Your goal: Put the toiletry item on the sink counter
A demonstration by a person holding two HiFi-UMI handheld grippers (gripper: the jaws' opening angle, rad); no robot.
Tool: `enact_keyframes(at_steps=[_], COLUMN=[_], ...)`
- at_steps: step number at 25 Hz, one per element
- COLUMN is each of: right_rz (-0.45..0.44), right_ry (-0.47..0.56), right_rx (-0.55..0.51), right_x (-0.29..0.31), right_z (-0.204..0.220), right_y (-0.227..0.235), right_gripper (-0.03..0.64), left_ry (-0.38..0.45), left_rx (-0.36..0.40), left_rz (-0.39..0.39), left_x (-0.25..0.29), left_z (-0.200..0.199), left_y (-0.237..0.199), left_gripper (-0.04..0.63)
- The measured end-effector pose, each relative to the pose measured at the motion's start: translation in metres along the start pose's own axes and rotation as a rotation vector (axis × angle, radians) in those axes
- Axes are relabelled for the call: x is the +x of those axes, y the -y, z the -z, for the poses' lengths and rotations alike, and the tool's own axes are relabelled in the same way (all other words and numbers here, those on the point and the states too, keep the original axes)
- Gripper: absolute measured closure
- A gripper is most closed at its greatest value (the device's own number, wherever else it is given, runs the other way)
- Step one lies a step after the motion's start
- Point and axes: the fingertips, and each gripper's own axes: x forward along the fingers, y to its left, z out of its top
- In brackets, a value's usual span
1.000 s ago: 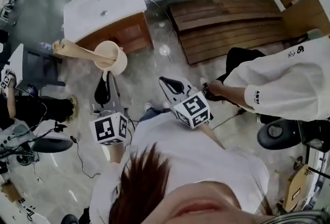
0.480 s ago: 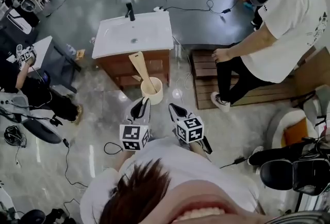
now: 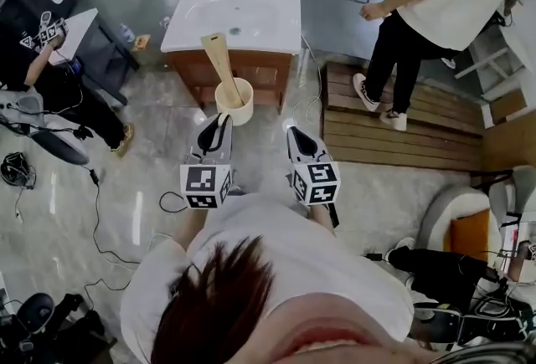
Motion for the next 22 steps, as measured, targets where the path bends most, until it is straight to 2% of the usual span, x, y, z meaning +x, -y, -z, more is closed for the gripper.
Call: enact_keyframes(at_steps=[4,10,16,22], right_rz=[0.007,-0.003,0.01,0.061], right_ry=[0.064,0.076,0.084,0.093], right_rx=[-0.051,-0.081,-0.074,-0.067], right_x=[0.012,0.039,0.07,0.118], right_z=[-0.026,-0.062,-0.058,-0.094], right_y=[0.011,0.009,0.018,0.018], right_gripper=[0.612,0.612,0.612,0.612], left_ry=[0.026,0.029,0.041,0.06], left_rx=[0.015,-0.003,0.004,0.019], left_rz=[-0.035,-0.057,-0.083,-0.085], left_x=[0.011,0.026,0.045,0.075], left_z=[-0.006,-0.018,-0.007,-0.033], left_y=[-0.015,-0.047,-0.076,-0.136], left_gripper=[0.548,0.548,0.548,0.549])
